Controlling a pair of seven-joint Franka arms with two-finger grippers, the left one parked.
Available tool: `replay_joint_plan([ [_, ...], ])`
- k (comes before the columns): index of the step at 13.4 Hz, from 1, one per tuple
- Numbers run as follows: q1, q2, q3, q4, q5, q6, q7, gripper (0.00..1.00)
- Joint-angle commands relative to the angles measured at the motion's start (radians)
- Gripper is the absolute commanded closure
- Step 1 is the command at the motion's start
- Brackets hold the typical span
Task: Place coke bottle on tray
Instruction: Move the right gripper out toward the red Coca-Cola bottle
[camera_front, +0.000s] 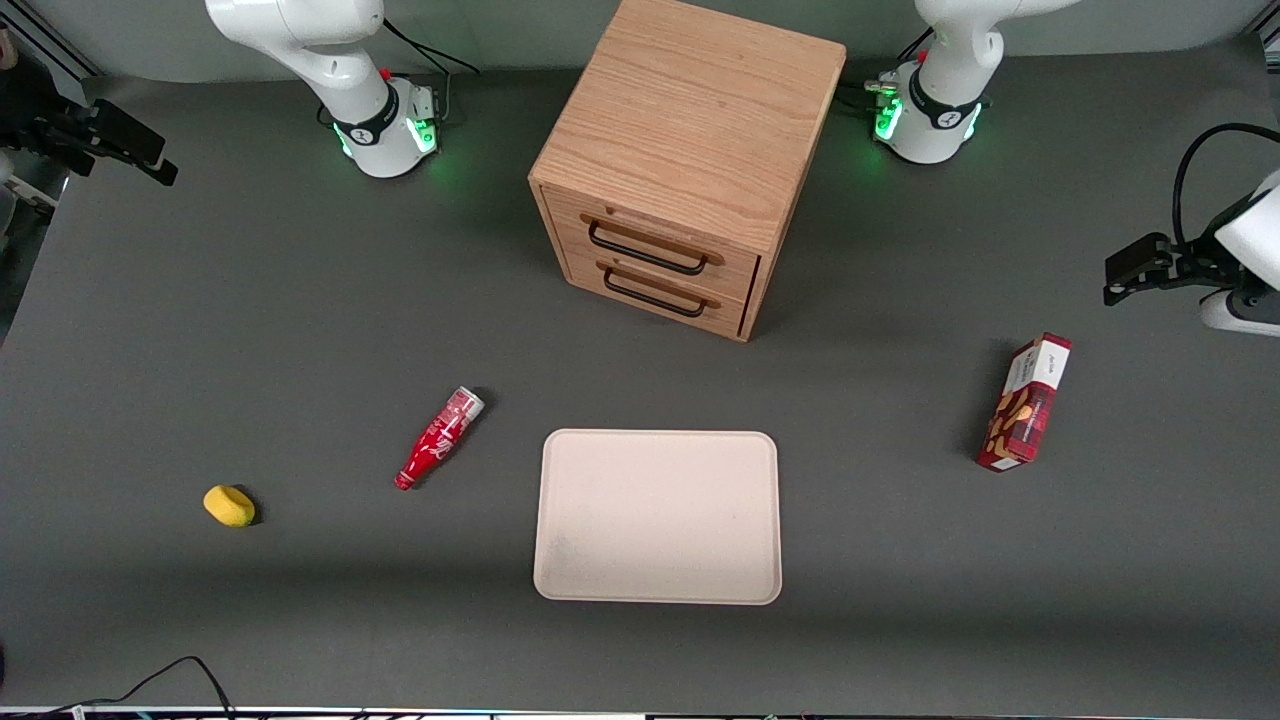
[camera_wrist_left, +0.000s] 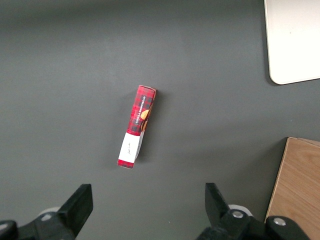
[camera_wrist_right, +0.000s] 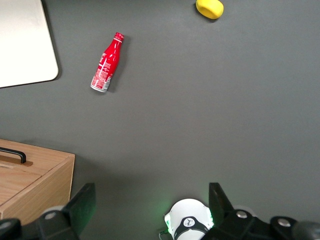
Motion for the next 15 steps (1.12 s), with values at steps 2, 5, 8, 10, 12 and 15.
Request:
replay_joint_plan([
  [2, -0.007, 0.016, 0.004, 0.03, -0.01, -0.03, -0.024, 0.0],
  [5, -0.007, 0.013, 0.005, 0.023, -0.01, -0.032, -0.024, 0.0],
  [8, -0.005, 0.013, 0.016, 0.022, -0.01, -0.047, -0.02, 0.0],
  [10, -0.005, 0.013, 0.016, 0.026, -0.009, -0.05, -0.017, 0.0],
  [12, 0.003, 0.042, 0.025, 0.063, 0.003, -0.039, -0.003, 0.0],
  [15, 0.003, 0.163, 0.08, 0.19, 0.02, -0.039, 0.106, 0.0],
])
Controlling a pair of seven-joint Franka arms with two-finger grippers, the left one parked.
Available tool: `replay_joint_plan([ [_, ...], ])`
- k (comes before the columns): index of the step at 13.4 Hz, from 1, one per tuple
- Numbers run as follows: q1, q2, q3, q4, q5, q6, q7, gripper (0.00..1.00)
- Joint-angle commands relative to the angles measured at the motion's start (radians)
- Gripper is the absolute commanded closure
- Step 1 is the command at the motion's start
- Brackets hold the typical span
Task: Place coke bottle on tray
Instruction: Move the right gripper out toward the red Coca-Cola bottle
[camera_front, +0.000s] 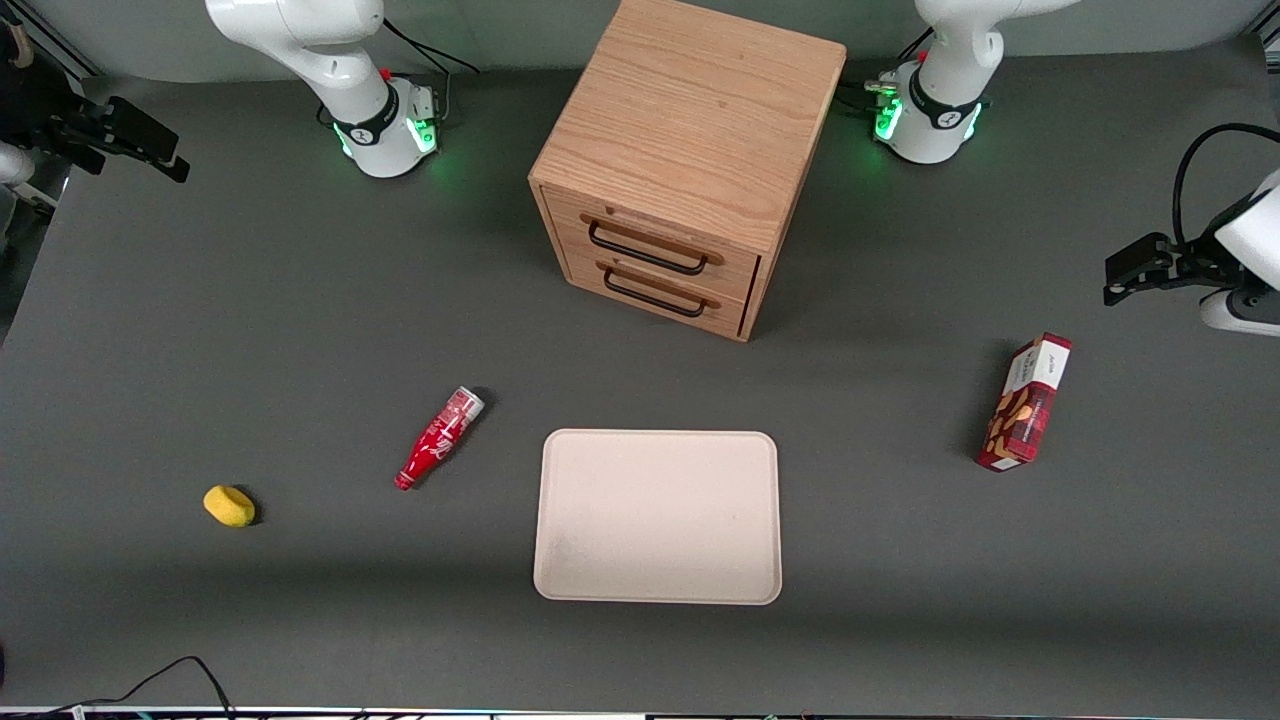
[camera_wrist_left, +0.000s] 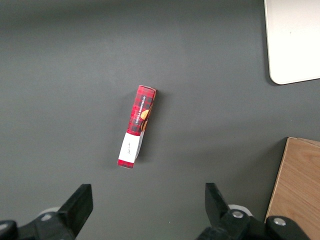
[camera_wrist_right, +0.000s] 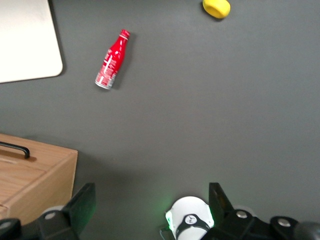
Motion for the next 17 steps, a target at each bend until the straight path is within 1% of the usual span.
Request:
replay_joint_plan([
  [1, 0.003, 0.136, 0.052, 0.136, 0.033, -0.007, 0.105, 0.0],
  [2, 0.003, 0.155, 0.061, 0.139, 0.053, 0.022, 0.157, 0.0],
  [4, 0.002, 0.204, 0.113, 0.122, 0.056, 0.085, 0.275, 0.0],
  [6, 0.002, 0.253, 0.141, 0.084, 0.055, 0.168, 0.363, 0.0],
  [8, 0.005, 0.281, 0.15, 0.017, 0.055, 0.257, 0.405, 0.0],
  [10, 0.005, 0.311, 0.179, -0.039, 0.046, 0.343, 0.478, 0.0],
  [14, 0.006, 0.406, 0.193, -0.077, 0.044, 0.463, 0.534, 0.0],
  [16, 0.008, 0.431, 0.208, -0.156, 0.033, 0.593, 0.567, 0.0],
  [17, 0.008, 0.439, 0.216, -0.201, 0.01, 0.662, 0.567, 0.0],
])
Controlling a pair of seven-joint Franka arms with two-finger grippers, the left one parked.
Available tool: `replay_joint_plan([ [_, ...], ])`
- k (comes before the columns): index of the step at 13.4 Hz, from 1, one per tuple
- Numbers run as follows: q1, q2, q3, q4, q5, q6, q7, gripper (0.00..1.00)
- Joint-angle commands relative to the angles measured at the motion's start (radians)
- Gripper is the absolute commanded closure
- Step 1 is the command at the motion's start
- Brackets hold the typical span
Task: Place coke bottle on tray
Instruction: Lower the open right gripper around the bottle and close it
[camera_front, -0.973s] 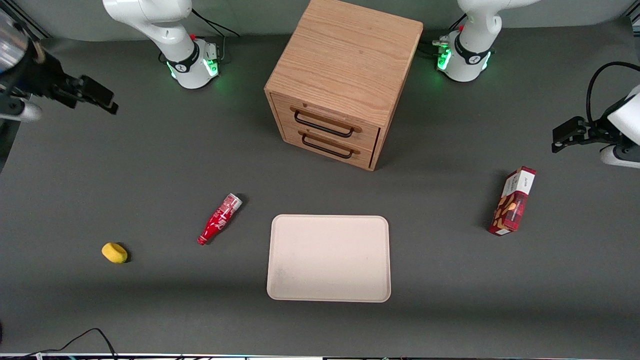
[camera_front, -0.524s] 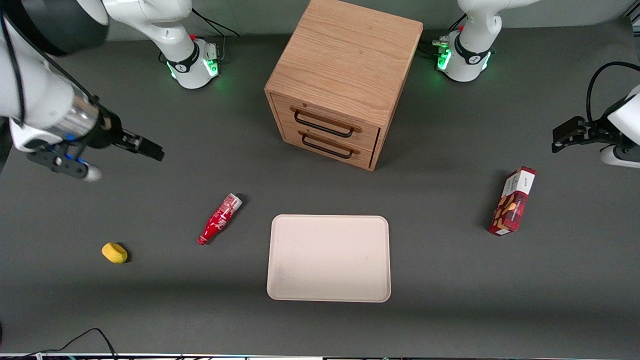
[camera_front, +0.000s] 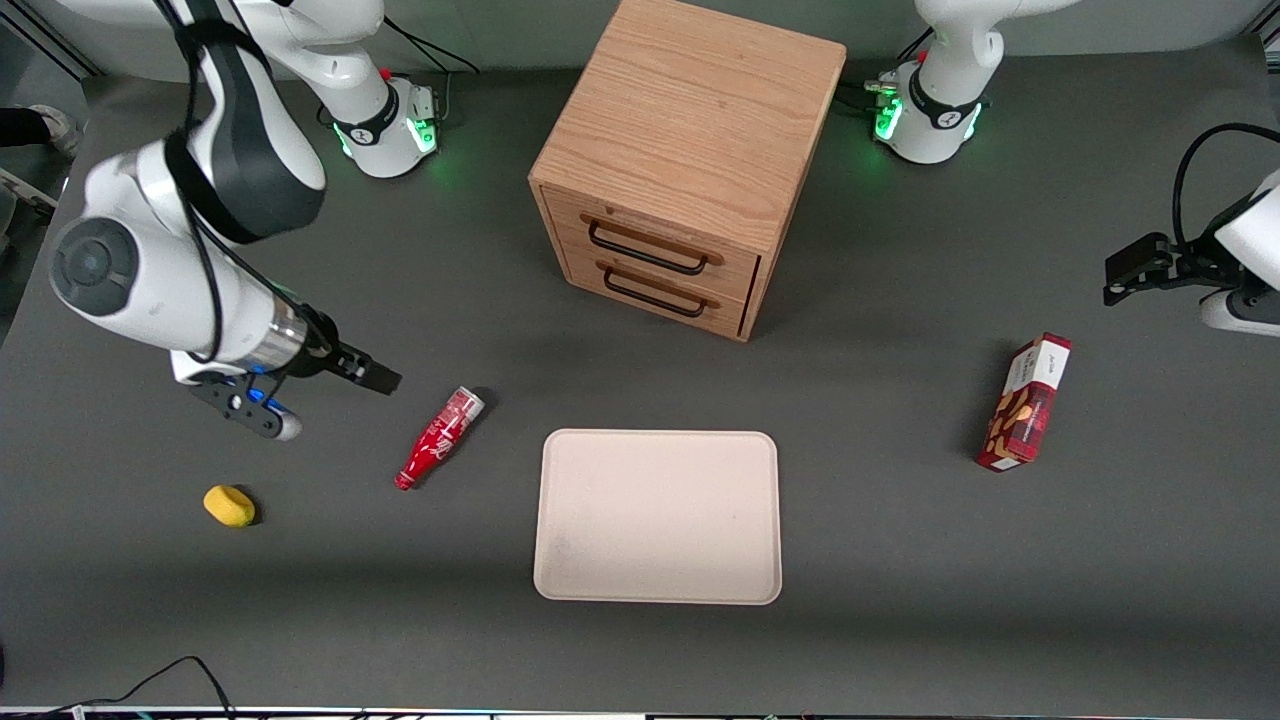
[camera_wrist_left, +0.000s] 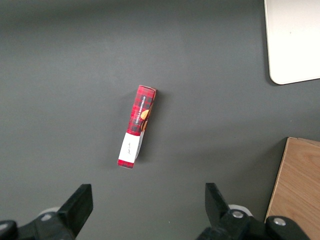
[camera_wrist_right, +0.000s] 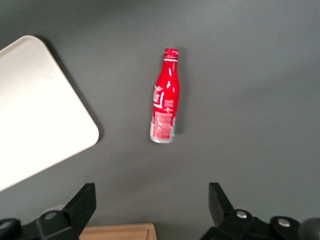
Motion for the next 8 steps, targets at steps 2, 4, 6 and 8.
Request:
replay_joint_plan([
  [2, 0.002, 0.048, 0.018, -0.102, -0.03, 0.177, 0.04, 0.0],
  [4, 0.003, 0.103, 0.018, -0.104, -0.054, 0.241, 0.087, 0.0],
  [6, 0.007, 0.174, 0.034, -0.104, -0.143, 0.299, 0.196, 0.0],
  [8, 0.007, 0.232, 0.046, -0.112, -0.207, 0.361, 0.28, 0.0],
])
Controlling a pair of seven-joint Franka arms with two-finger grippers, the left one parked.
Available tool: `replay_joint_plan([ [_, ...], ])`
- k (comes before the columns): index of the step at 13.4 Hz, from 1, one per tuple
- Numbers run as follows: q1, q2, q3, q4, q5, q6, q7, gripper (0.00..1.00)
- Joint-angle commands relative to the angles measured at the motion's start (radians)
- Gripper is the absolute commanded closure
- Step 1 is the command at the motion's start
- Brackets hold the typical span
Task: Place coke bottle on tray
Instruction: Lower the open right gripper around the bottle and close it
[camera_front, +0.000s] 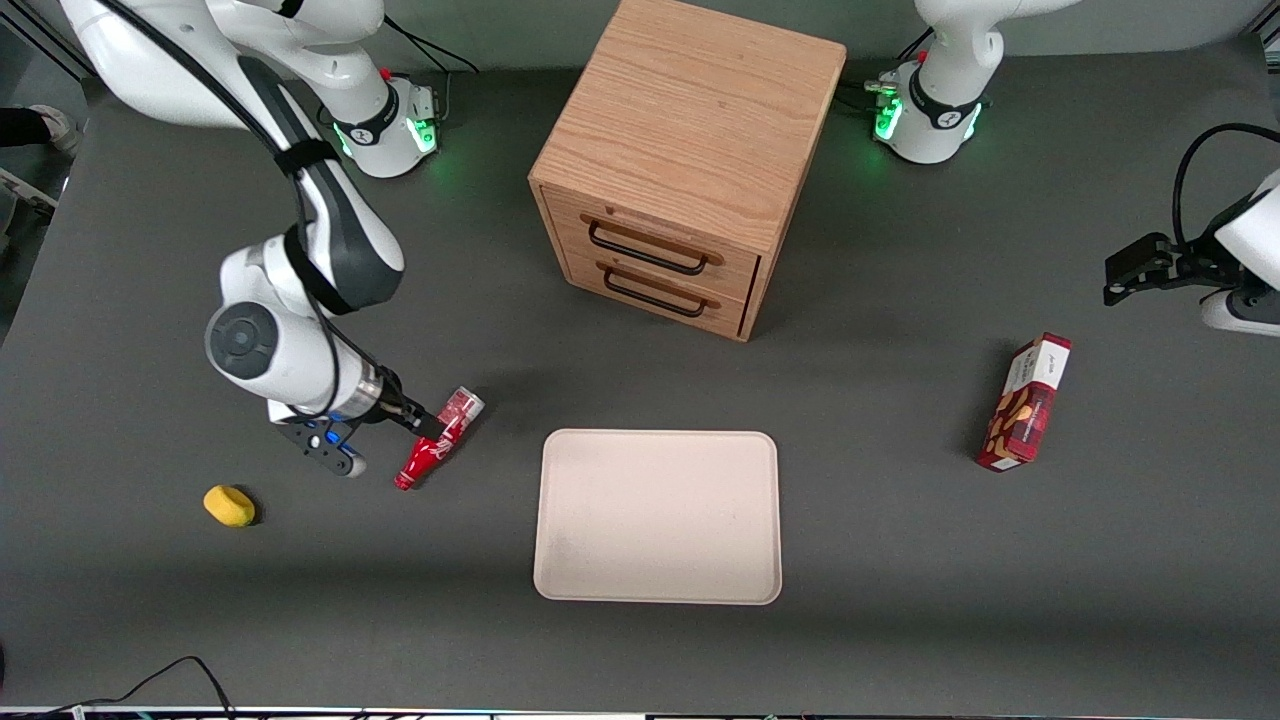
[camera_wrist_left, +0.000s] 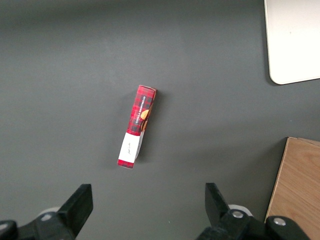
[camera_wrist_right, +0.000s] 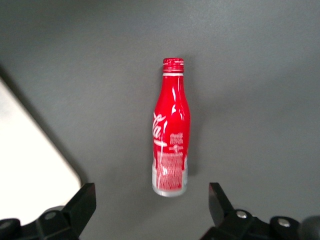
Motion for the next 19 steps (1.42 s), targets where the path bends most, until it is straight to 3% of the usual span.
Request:
replay_joint_plan([
  [1, 0.004, 0.069, 0.015, -0.012, -0.078, 0.084, 0.114, 0.0],
  [11, -0.014, 0.144, -0.011, -0.173, -0.172, 0.383, 0.125, 0.01],
  [12, -0.013, 0.152, -0.014, -0.172, -0.174, 0.388, 0.125, 0.4],
  [13, -0.011, 0.152, -0.014, -0.17, -0.175, 0.388, 0.124, 0.92],
  [14, -0.011, 0.152, -0.014, -0.17, -0.192, 0.388, 0.124, 1.0],
  [19, -0.013, 0.099, -0.008, -0.158, -0.2, 0.326, 0.109, 1.0],
])
